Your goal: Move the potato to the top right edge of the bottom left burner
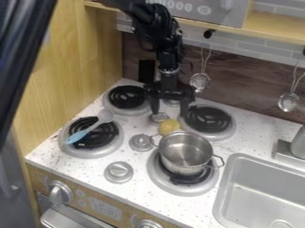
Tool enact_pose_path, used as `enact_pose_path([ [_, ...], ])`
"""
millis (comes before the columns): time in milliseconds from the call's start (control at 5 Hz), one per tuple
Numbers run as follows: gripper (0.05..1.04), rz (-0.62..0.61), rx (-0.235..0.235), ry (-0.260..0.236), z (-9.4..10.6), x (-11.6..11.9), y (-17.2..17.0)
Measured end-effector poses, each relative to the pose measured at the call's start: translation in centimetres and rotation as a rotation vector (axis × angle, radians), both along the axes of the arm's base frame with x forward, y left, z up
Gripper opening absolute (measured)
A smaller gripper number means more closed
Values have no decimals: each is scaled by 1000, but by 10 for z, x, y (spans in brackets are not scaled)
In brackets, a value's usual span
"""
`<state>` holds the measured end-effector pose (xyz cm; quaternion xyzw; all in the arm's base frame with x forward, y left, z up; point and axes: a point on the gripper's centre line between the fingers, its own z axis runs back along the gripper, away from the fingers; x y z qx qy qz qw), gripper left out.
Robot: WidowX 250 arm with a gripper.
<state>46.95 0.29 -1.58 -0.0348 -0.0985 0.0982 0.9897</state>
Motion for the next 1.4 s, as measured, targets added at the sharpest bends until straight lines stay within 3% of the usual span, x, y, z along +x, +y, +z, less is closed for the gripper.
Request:
enact_pose_path([
  [400,999,-26,102,48,-43,4,-1],
  [600,999,-25,159,33,-54,8,8],
  [800,999,-30,163,7,-48,16,8],
  [1000,999,-22,137,-2,-40,27,5],
  [1200,999,-21,106,21,-40,33,1],
  [1400,999,-33,108,50,-46,37,0],
])
